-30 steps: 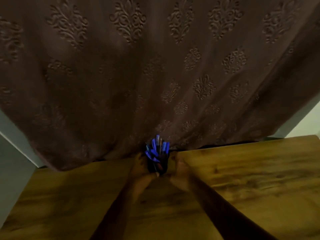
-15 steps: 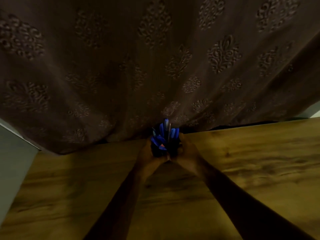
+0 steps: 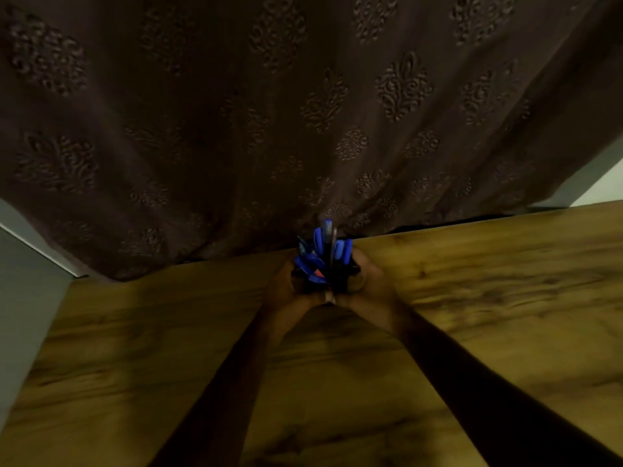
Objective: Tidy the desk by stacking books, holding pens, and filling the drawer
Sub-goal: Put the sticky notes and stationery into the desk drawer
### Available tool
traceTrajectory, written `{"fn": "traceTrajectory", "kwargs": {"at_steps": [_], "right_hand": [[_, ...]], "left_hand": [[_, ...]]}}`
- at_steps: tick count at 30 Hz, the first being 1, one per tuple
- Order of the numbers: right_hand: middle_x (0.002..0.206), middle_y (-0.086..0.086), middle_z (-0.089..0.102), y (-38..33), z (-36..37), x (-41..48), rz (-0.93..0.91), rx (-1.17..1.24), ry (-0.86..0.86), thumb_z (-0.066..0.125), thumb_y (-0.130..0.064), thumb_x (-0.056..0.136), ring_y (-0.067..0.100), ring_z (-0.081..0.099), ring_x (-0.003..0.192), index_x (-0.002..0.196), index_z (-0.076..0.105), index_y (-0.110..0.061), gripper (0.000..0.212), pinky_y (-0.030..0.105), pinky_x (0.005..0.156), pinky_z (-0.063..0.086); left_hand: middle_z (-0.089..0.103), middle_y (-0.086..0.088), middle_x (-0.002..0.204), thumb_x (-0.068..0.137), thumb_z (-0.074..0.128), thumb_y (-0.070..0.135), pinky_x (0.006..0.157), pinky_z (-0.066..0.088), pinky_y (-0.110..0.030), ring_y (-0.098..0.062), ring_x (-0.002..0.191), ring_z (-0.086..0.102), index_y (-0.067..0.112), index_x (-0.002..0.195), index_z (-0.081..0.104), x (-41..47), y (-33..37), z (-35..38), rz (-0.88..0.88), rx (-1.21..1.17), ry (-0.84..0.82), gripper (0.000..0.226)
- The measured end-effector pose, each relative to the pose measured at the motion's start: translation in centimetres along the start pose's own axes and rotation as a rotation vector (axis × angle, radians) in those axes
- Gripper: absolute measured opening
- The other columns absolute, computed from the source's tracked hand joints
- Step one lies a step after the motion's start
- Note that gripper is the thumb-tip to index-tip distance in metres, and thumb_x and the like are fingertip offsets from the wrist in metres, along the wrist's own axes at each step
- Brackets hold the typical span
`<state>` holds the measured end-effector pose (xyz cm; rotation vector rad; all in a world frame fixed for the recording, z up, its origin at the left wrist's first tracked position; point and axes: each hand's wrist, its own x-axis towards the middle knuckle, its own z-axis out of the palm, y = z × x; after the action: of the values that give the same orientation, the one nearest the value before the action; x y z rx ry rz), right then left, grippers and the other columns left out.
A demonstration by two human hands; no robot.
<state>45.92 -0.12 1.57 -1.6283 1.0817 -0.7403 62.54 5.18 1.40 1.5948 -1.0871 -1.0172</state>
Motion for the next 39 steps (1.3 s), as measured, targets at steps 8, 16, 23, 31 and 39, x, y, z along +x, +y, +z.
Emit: {"fn": "traceTrajectory", "kwargs": {"at_steps": [8,16,23,31,39], "right_hand": [[0.12,-0.024,0.062,0.3,-2.5,-3.1,-0.036,-0.059,-0.01,0.09,-0.022,0.069,-0.015,0.054,0.109,0.132,0.05,-0.041,0.077,0.005,0.081,0.044],[0.122,-0.013,0.066,2.1,-6.5,-5.9,-0.05,-0.046,0.051,0.09,-0.031,0.064,0.005,0.062,0.115,0.133,0.052,-0.039,0.079,0.036,0.097,0.054],[0.115,-0.017,0.069,3.7,-11.9,-8.8,-0.046,-0.056,0.136,0.093,-0.029,0.062,0.004,0.066,0.109,0.126,0.056,-0.039,0.074,0.03,0.093,0.055],[0.119,-0.017,0.067,6.1,-19.0,-11.3,-0.011,-0.023,0.264,0.088,-0.035,0.058,0.006,0.062,0.113,0.127,0.058,-0.041,0.075,0.037,0.096,0.054],[0.119,-0.013,0.069,9.4,-25.1,-13.4,0.01,-0.012,0.384,0.091,-0.021,0.065,0.006,0.064,0.11,0.129,0.059,-0.033,0.073,0.034,0.093,0.055]], "left_hand": [[0.073,0.009,0.101,0.061,0.089,-0.001,0.07,0.053,-0.012,0.002,0.092,0.069,0.022,0.114,0.064,-2.4,1.5,1.5,0.026,-0.011,-0.068,0.062],[0.066,0.019,0.105,0.061,0.091,0.004,0.071,0.043,0.0,0.019,0.089,0.059,0.024,0.118,0.061,-4.1,3.6,5.8,0.055,0.078,-0.104,0.067],[0.068,0.014,0.107,0.06,0.092,0.004,0.069,0.046,-0.002,0.008,0.095,0.062,0.021,0.119,0.061,-4.9,5.5,11.7,0.061,0.112,-0.155,0.068],[0.076,-0.002,0.106,0.053,0.09,0.009,0.085,0.06,-0.036,-0.017,0.1,0.071,0.016,0.118,0.063,-4.3,7.2,19.8,0.069,0.076,-0.271,0.071],[0.076,0.01,0.089,0.064,0.08,-0.017,0.066,0.052,-0.011,0.001,0.083,0.071,0.014,0.11,0.063,-3.4,8.4,27.9,0.07,0.056,-0.412,0.058]]}}
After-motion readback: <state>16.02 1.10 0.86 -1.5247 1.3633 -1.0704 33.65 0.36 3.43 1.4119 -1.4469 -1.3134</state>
